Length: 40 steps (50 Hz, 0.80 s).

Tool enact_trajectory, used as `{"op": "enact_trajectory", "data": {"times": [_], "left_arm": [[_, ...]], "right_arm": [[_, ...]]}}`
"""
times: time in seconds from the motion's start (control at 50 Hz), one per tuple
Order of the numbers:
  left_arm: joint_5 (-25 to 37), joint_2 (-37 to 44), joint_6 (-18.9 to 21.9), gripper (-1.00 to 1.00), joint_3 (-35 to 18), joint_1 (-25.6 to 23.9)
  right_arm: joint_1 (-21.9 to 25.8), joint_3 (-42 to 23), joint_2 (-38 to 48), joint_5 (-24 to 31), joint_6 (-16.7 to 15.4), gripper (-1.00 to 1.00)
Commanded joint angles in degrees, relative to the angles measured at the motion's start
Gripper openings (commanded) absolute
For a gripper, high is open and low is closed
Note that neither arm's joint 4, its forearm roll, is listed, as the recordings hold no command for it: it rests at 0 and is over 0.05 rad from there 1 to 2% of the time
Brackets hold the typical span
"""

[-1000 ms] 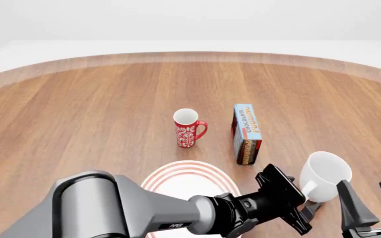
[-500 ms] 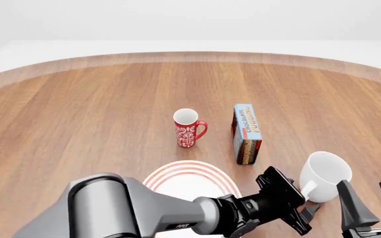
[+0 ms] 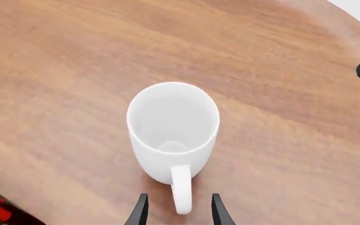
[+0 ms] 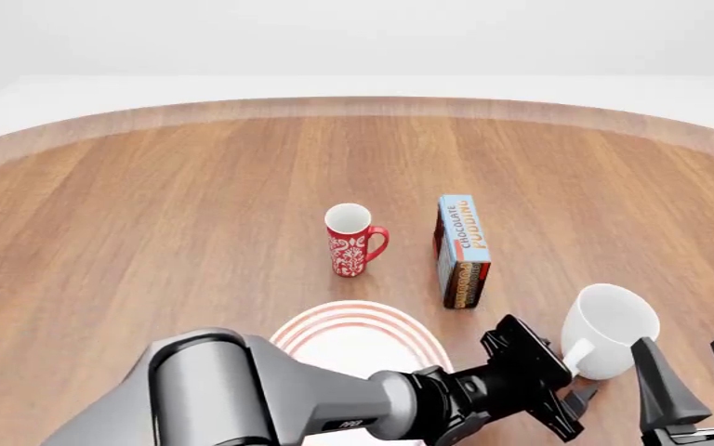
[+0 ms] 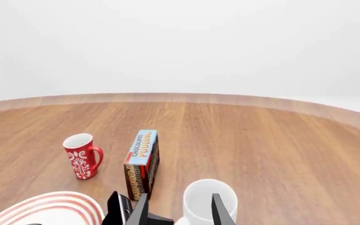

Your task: Pick up the white mug and put it on the plate, and put the chocolate pudding to the right of the plate.

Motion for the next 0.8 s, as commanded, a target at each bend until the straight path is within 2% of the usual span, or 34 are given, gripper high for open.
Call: {"op": "enact_trajectory", "data": {"times": [0.02, 0.42, 0.44, 0.8], "left_arm": [[0.63, 0.27, -0.10, 1.00, -0.59, 0.00], [1.18, 0.28, -0.20, 1.00, -0.68, -0.07], [1.21, 0.31, -0.18, -1.00, -0.73, -0.07], [1.22, 0.05, 0.03, -1.00, -0.59, -0.19]], "right_arm": [[-0.05, -0.02, 0.00, 0.01, 0.05, 1.00], [-0.10, 0.13, 0.01, 0.04, 0.12, 1.00], [-0.09, 0.12, 0.01, 0.05, 0.13, 1.00], [0.12, 0.17, 0.01, 0.09, 0.17, 1.00]]}}
